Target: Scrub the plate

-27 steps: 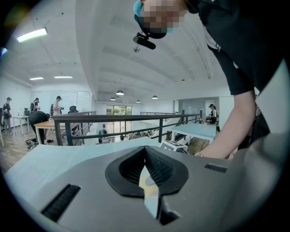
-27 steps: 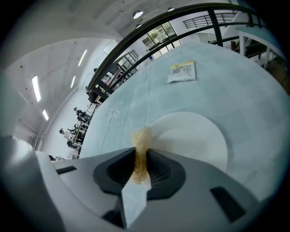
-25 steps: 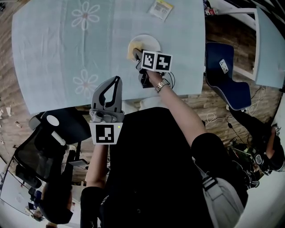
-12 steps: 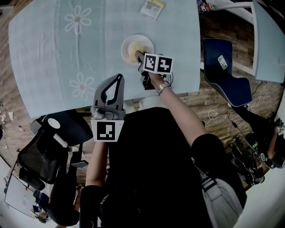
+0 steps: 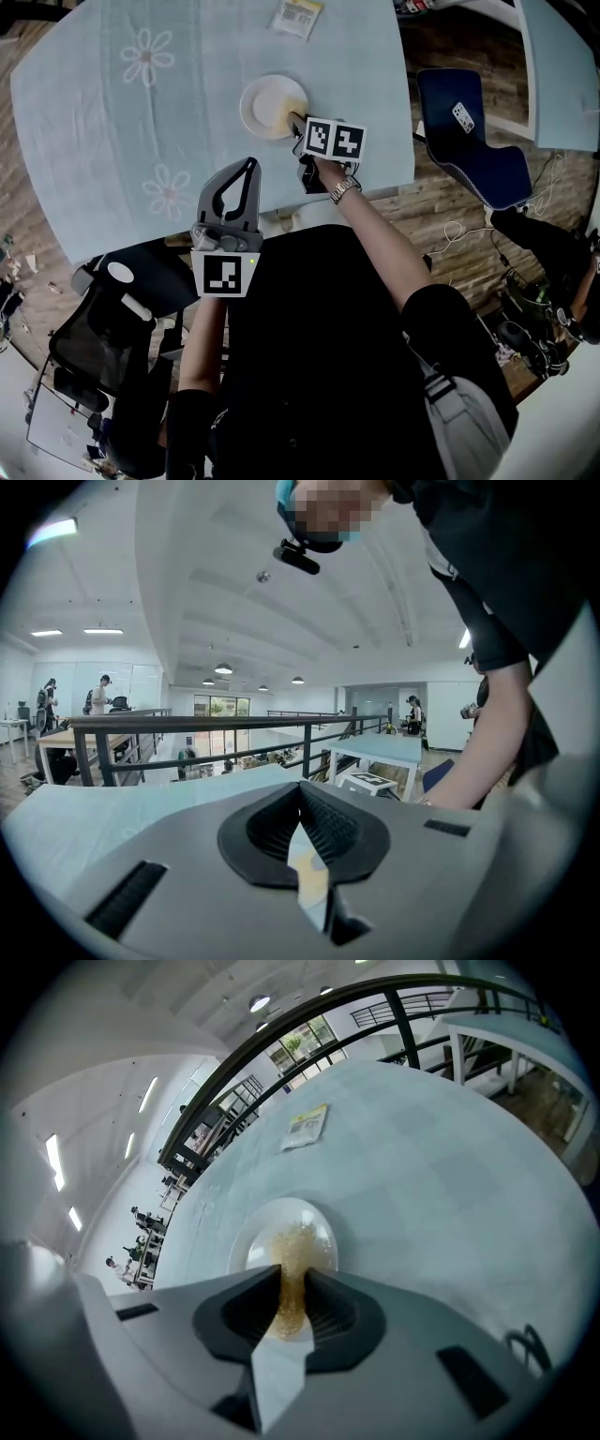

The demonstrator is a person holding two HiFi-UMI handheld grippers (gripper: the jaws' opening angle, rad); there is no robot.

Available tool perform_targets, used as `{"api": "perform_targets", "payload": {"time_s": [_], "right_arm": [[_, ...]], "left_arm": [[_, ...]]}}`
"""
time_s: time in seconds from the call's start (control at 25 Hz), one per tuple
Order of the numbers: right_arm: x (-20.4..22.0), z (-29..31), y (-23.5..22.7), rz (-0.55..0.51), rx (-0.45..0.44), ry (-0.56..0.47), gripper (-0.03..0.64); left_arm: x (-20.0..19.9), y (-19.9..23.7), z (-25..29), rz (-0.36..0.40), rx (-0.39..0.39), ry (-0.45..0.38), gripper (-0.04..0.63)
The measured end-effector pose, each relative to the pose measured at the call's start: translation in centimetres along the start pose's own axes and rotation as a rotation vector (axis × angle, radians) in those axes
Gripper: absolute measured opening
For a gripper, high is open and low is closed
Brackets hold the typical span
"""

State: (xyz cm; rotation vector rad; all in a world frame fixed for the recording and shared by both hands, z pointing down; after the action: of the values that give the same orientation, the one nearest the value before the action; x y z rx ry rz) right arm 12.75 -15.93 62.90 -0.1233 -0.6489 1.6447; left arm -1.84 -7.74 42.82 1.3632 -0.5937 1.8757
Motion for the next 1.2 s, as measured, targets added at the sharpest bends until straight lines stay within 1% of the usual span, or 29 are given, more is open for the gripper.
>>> {"api": "perform_targets", "payload": {"time_s": [0.16,0.28,0.44,0.68,0.84,0.96,1.04,1.2], "right_arm": [[0.2,-0.7,-1.1,0.032,0.011,-0.016,0.066],[0.3,-1.3,-1.8,0.047,0.015,-0.029,0.066],[0.4,-1.8,-2.3,0.053,0.028,-0.04,0.066],[0.1,-2.7,-2.4,0.061,0.025,-0.042,0.066],[0.1,-3.0,-2.0,0.041,0.024,-0.035,0.066],[0.1,-3.0,-1.1,0.048,-0.006,-0.022,0.066],[0.3,-2.7,0.2,0.033,-0.035,-0.001,0.066],[1.1,-0.8,3.4,-0.056,-0.079,0.049,0.066]], "left_arm": [[-0.3,-0.5,0.6,0.001,0.022,-0.023,0.012],[-0.3,-1.2,1.0,0.034,0.056,-0.007,0.012],[-0.2,-1.7,1.3,0.053,0.086,-0.004,0.012],[-0.4,-1.6,1.3,0.053,0.09,-0.024,0.012],[-0.4,-1.4,0.9,0.056,0.079,-0.036,0.012],[-0.4,-1.2,0.3,0.059,0.061,-0.035,0.012],[-0.3,-0.9,-0.4,0.049,0.028,-0.033,0.012],[0.3,-0.1,-2.1,0.017,-0.06,-0.011,0.012]]}}
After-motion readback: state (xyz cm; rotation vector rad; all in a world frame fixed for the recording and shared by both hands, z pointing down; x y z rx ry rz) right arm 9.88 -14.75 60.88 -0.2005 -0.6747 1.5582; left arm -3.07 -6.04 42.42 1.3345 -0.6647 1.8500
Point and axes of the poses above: the fingertips, and each gripper's own axes: z forward along the fingers, y to its left, x out of its underside, the point moved 6 cm from there along -z, backward along the fingers, and after that the axes turned 5 degrees about x, right-handed, at the moved point
